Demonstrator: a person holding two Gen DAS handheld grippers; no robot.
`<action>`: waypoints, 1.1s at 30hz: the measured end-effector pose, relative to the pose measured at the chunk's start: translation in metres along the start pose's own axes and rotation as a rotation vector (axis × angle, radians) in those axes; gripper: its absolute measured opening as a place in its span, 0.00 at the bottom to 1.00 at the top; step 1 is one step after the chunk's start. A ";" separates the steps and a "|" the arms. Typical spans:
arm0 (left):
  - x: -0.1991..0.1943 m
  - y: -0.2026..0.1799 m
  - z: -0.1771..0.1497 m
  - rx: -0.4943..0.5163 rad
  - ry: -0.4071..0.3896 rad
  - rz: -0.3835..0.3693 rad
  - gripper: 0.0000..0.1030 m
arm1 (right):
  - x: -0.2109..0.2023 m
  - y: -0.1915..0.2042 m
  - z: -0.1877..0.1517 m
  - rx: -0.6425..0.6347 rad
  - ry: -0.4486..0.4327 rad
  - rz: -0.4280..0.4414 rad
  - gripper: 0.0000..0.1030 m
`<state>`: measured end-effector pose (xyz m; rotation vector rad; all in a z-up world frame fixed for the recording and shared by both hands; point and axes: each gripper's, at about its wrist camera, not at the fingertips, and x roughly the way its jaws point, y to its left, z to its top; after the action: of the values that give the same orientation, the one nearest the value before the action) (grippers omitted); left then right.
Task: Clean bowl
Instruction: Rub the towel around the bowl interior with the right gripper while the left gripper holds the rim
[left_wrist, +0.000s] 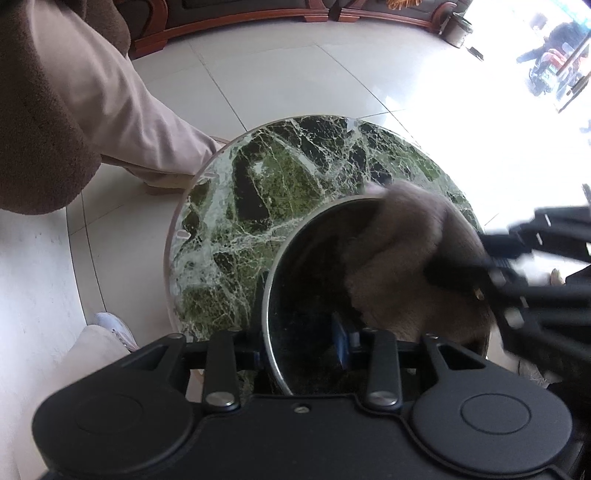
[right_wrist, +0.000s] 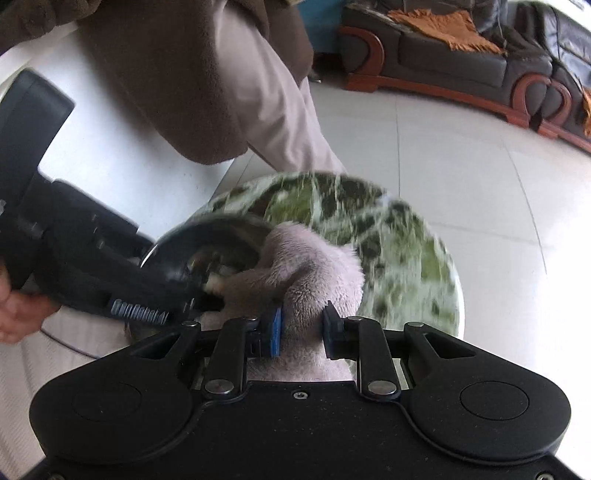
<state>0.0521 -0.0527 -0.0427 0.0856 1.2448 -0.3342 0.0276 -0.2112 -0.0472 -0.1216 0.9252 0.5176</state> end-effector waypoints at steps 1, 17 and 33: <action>0.000 -0.001 0.000 0.001 0.002 0.003 0.33 | 0.003 0.000 0.005 -0.003 -0.006 0.007 0.21; -0.001 -0.002 0.002 0.018 0.002 0.001 0.33 | -0.003 -0.009 -0.008 0.139 0.003 0.021 0.21; 0.000 -0.002 0.001 -0.003 -0.004 0.011 0.34 | -0.005 -0.001 -0.010 0.148 0.009 -0.011 0.21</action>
<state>0.0519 -0.0551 -0.0418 0.0894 1.2408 -0.3231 0.0183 -0.2175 -0.0500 0.0048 0.9678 0.4372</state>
